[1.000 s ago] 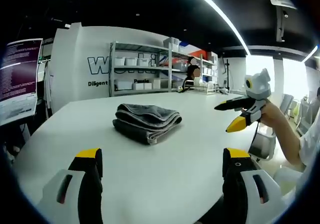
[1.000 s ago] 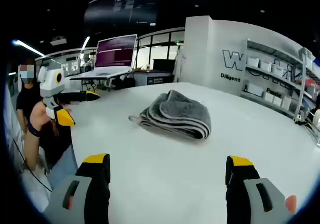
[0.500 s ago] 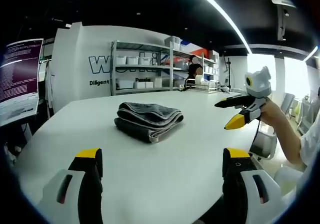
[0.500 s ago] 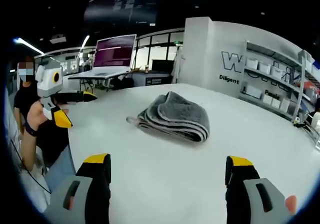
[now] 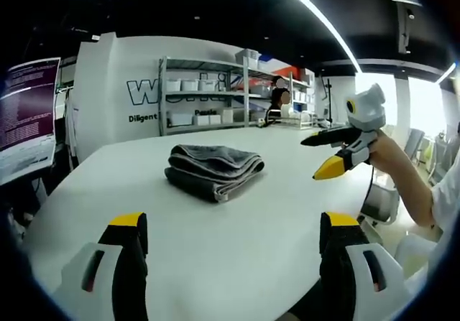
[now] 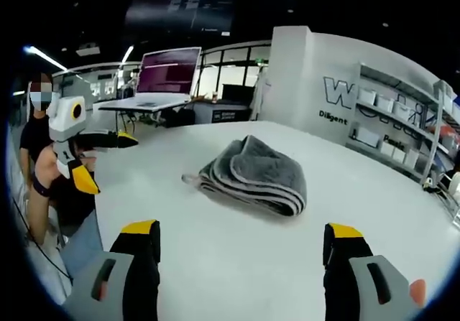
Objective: Open the folded towel by lifting each exposed corner and separating the folded layers until the towel lies flat within the target outline without major curled edges
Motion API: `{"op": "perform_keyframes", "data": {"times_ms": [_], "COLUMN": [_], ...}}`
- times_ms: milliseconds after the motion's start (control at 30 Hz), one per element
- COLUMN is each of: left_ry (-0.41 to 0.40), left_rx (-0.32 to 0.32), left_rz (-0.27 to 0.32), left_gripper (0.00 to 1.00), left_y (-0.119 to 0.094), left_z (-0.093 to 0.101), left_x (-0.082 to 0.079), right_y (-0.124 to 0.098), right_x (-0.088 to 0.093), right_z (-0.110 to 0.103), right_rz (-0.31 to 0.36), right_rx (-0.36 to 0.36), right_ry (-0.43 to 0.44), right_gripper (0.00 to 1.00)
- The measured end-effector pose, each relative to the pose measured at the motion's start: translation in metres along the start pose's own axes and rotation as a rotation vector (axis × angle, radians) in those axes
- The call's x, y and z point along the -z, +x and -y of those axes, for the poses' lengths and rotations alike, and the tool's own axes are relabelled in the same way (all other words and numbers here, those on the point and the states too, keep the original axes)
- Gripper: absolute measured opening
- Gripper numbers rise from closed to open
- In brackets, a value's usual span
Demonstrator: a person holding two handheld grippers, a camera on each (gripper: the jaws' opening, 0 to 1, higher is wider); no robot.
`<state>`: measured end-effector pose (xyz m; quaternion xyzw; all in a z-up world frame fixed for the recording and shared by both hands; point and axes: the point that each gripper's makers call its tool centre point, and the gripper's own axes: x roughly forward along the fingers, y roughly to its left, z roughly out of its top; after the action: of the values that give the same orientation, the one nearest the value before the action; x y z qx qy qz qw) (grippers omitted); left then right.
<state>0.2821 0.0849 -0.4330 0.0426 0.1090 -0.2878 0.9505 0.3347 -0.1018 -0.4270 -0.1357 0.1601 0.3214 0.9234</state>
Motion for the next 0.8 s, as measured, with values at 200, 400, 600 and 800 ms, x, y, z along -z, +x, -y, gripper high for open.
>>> {"op": "perform_keyframes", "data": {"times_ms": [200, 400, 600, 800], "left_ry": [0.006, 0.009, 0.012, 0.012], "left_rx": [-0.016, -0.025, -0.037, -0.053], "left_rz": [-0.006, -0.009, -0.013, -0.025], "left_gripper": [0.99, 0.98, 0.98, 0.98], "left_y": [0.001, 0.002, 0.002, 0.002], "left_z": [-0.003, -0.006, -0.007, -0.011], "left_x": [0.002, 0.002, 0.003, 0.006], "right_y": [0.006, 0.02, 0.033, 0.05], "right_x": [-0.003, -0.002, -0.005, -0.006], "right_z": [-0.002, 0.002, -0.002, -0.004], "right_rz": [-0.01, -0.051, -0.081, -0.121], "right_rx": [-0.001, 0.003, -0.001, 0.008], "right_ry": [-0.027, -0.072, -0.135, -0.229], "right_gripper": [0.96, 0.95, 0.95, 0.94]}}
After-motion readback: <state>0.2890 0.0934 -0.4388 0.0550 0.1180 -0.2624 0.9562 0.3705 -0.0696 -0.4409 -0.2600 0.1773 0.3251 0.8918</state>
